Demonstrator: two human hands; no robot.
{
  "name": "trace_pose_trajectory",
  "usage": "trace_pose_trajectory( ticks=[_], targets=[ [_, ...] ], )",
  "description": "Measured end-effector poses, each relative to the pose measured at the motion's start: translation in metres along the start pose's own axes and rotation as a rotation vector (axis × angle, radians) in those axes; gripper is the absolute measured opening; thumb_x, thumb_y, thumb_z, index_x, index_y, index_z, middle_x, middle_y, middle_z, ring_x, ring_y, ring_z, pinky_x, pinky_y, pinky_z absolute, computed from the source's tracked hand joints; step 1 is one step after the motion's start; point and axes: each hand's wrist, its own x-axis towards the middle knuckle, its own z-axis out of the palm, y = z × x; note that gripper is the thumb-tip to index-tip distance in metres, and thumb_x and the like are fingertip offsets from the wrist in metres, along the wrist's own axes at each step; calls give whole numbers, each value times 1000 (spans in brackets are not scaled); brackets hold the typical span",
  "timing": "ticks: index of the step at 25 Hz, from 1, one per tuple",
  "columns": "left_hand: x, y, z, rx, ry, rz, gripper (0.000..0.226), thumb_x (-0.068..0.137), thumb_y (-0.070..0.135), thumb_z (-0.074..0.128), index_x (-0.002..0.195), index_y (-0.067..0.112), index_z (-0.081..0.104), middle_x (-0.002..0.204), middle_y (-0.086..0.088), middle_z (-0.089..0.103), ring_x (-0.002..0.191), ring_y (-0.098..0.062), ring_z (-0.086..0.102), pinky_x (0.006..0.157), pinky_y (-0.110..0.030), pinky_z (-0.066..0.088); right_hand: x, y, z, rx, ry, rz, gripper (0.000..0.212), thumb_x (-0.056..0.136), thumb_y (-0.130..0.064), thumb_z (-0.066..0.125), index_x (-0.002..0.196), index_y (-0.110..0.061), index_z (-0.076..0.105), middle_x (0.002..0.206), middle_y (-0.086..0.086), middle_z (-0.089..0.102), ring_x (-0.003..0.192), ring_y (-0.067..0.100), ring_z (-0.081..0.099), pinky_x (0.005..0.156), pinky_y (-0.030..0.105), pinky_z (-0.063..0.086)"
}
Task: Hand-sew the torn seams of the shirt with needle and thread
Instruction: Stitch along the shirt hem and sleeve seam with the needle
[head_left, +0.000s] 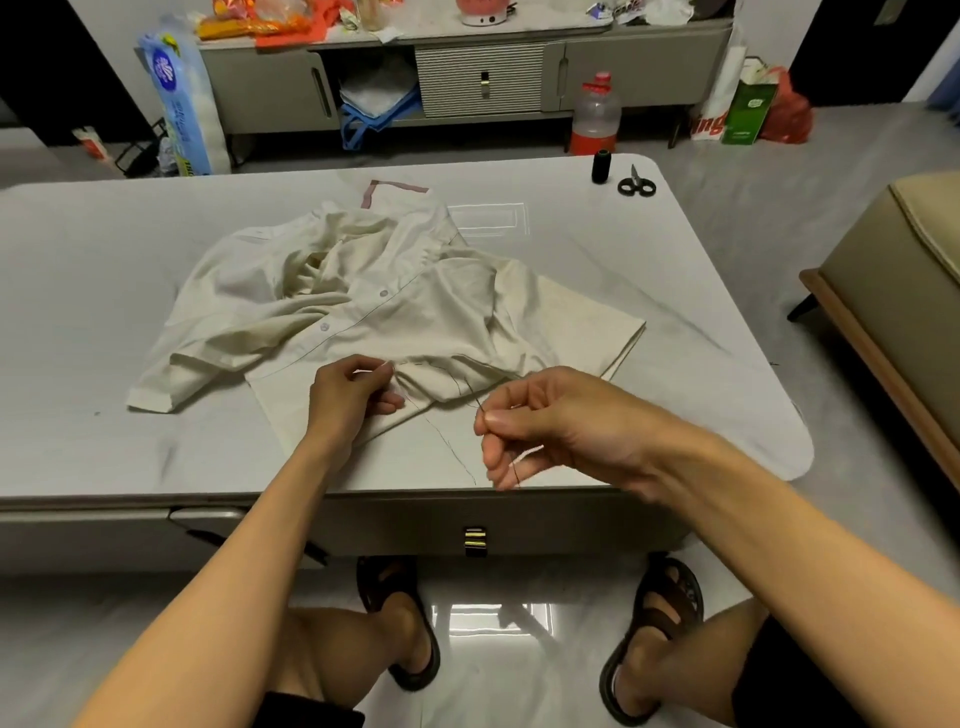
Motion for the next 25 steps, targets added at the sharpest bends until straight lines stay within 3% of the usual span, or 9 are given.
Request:
trace_pose_trajectory(
  ticks=[5, 6, 8, 11, 14, 18, 21, 23, 25],
  targets=[
    [-1, -8, -3, 99, -16, 89, 12, 95, 16, 67, 89, 5, 70, 62, -13, 65, 58, -24, 61, 54, -28, 49, 68, 53, -5, -204, 638, -249, 19, 98, -5, 53, 85, -12, 64, 107, 5, 70, 71, 16, 69, 65, 28, 58],
    [0, -9, -2, 119, -12, 93, 12, 95, 16, 67, 88, 7, 70, 60, -11, 64, 56, -23, 59, 55, -28, 49, 82, 59, -8, -237, 685, -268, 19, 97, -6, 55, 84, -14, 65, 110, 2, 68, 72, 16, 69, 65, 28, 59],
    [6, -9, 2, 136, -14, 89, 12, 95, 16, 67, 87, 8, 70, 57, -10, 64, 55, -22, 58, 58, -30, 49, 105, 66, -14, -346, 716, -271, 18, 95, -7, 57, 82, -14, 67, 98, 3, 71, 74, 16, 68, 68, 26, 57],
    [13, -4, 9, 116, -52, 87, 9, 94, 13, 68, 87, 7, 70, 59, -11, 64, 56, -25, 60, 61, -33, 50, 122, 64, -34, -530, 799, -254, 18, 94, -10, 57, 82, -14, 70, 78, -3, 68, 78, 12, 61, 66, 11, 40],
    [10, 8, 22, 180, -147, 130, 7, 91, 9, 69, 84, 8, 70, 60, -14, 65, 54, -24, 61, 61, -35, 51, 118, 62, -69, -508, 916, -207, 17, 94, -10, 56, 85, -12, 70, 80, -2, 67, 85, 17, 62, 69, 22, 36],
    [1, 27, 33, 371, -181, 201, 10, 89, 10, 71, 80, 7, 72, 55, -14, 66, 48, -18, 58, 55, -23, 47, 108, 64, -80, -522, 933, -191, 16, 94, -10, 55, 86, -12, 68, 86, -2, 66, 89, 18, 60, 72, 23, 37],
    [-3, 33, 24, 382, -209, 176, 11, 90, 11, 71, 80, 8, 74, 57, -13, 67, 51, -17, 61, 59, -21, 49, 99, 54, -61, -609, 963, -397, 13, 95, -8, 54, 89, -13, 65, 90, -4, 63, 85, 11, 58, 71, 12, 38],
    [-4, 32, 18, 334, -253, 127, 11, 91, 11, 70, 82, 8, 75, 60, -14, 68, 56, -21, 65, 65, -27, 53, 96, 46, -43, -609, 828, -498, 13, 96, -7, 54, 89, -11, 63, 81, -5, 65, 75, 8, 61, 68, 13, 43],
    [-2, 30, 14, 263, -299, 64, 10, 92, 9, 68, 85, 7, 75, 64, -15, 69, 59, -24, 66, 67, -31, 55, 96, 46, -26, -576, 637, -471, 13, 96, -7, 55, 87, -10, 62, 71, -5, 67, 65, 9, 63, 65, 18, 48]
  ],
)
